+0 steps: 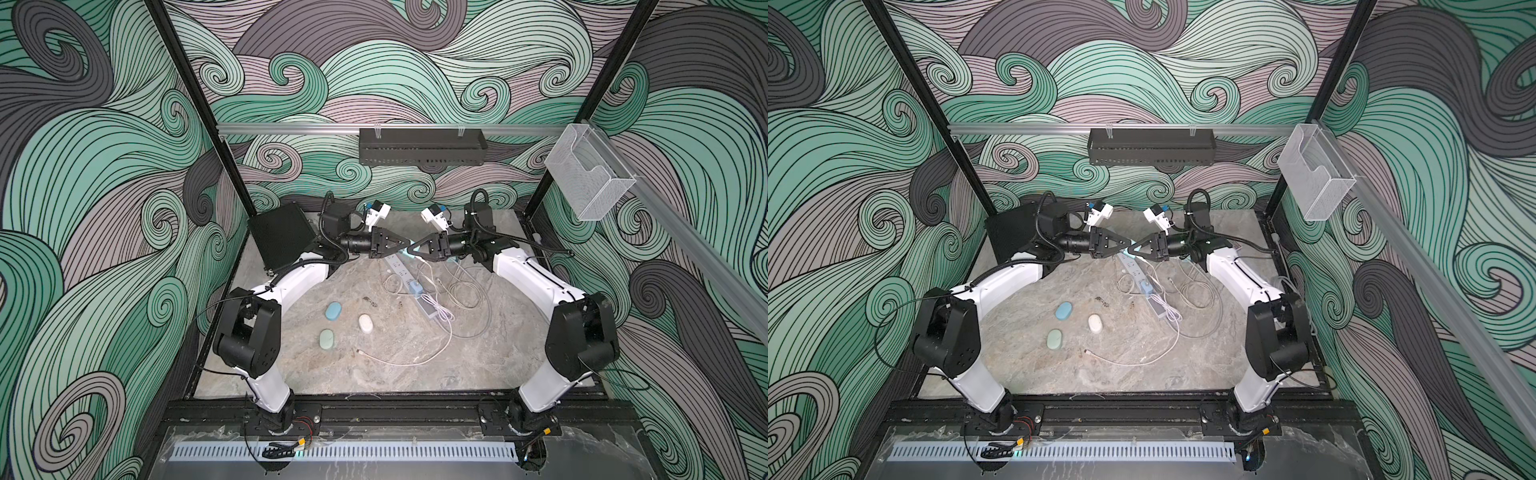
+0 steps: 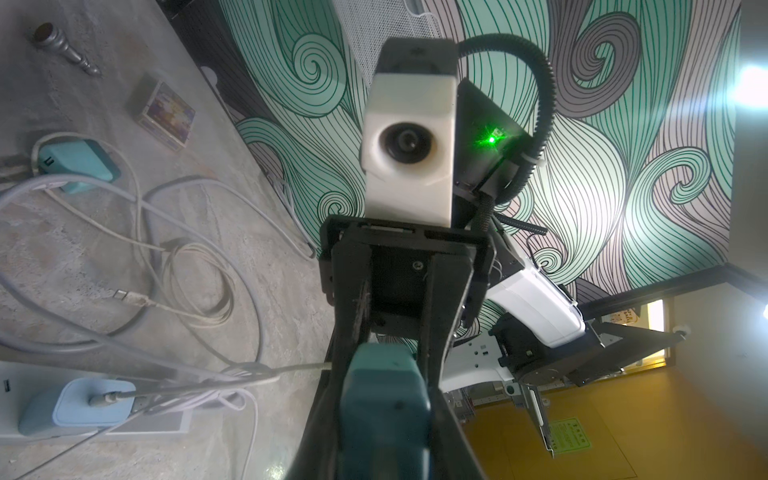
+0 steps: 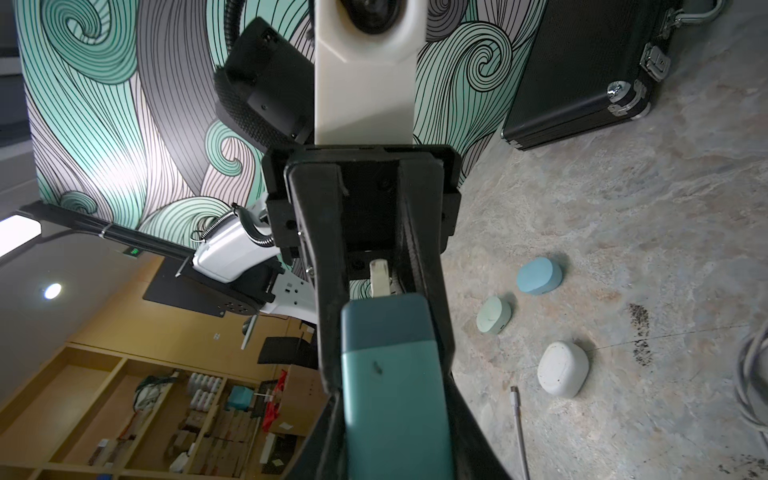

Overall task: Charge the bluetooth headset
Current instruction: Pick up the plug from the center of the board.

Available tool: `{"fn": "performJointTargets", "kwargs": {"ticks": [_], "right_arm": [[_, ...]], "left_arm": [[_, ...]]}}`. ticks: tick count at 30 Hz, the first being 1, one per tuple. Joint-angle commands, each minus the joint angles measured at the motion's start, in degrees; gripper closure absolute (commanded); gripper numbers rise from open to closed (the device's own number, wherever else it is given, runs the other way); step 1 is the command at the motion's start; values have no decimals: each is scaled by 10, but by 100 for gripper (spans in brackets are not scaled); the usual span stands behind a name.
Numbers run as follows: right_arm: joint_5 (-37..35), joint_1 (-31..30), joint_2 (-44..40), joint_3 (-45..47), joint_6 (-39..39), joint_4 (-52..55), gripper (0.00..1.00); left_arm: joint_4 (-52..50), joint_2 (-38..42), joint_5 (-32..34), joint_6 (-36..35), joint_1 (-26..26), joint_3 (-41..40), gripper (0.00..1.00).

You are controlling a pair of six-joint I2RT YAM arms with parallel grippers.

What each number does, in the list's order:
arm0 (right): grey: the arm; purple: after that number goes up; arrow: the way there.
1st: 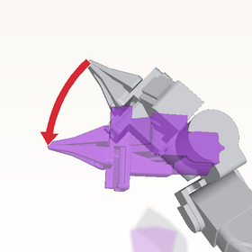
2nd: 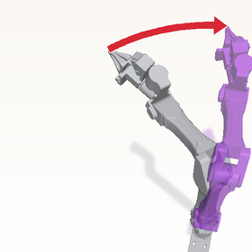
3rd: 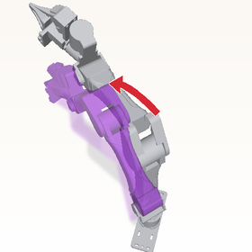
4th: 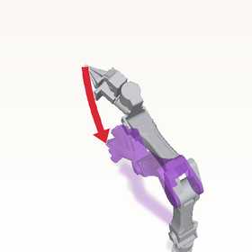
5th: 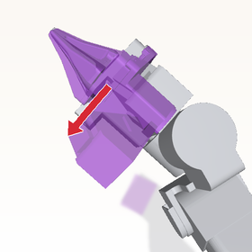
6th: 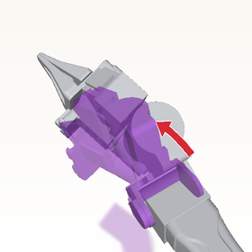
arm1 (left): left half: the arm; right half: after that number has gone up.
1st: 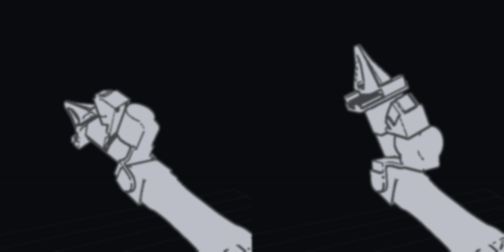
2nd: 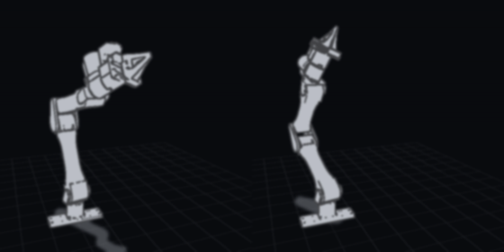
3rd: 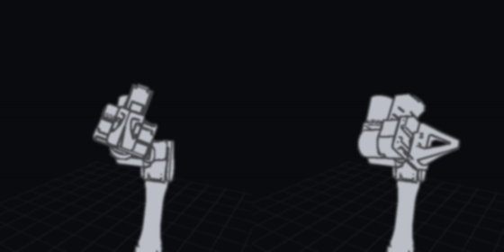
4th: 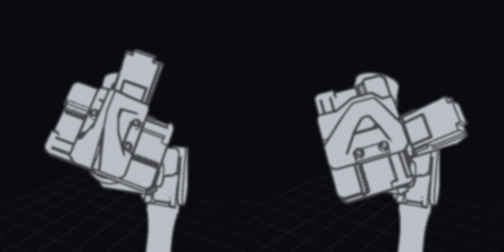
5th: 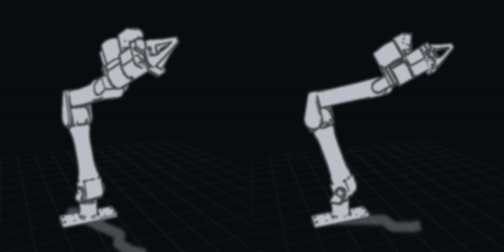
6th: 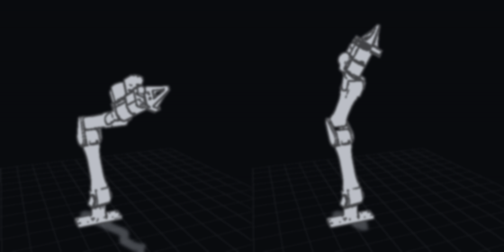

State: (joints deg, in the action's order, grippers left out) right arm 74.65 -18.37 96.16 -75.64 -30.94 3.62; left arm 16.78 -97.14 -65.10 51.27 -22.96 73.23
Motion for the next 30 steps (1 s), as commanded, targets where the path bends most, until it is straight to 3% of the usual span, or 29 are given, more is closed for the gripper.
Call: {"fn": "performJointTargets", "kwargs": {"ticks": [1,5,8,13,17,25,30], "right_arm": [[-25,-4,-17,3,-8,-43,88],[-33,5,-22,8,6,-23,94],[-57,15,-29,9,44,32,94],[-106,23,-35,-3,112,134,96],[-197,23,-30,-32,165,243,100],[-404,1,-7,-119,236,428,100],[-495,-31,22,-183,271,515,100]], "left_arm": [[-19,12,4,-4,-5,13,89],[-92,19,11,-57,11,28,64],[-130,36,27,-85,41,24,54],[-244,84,101,-185,73,18,49],[-358,114,181,-271,72,21,49],[-463,152,280,-354,72,-16,49],[-488,177,306,-381,72,-26,49]]}}
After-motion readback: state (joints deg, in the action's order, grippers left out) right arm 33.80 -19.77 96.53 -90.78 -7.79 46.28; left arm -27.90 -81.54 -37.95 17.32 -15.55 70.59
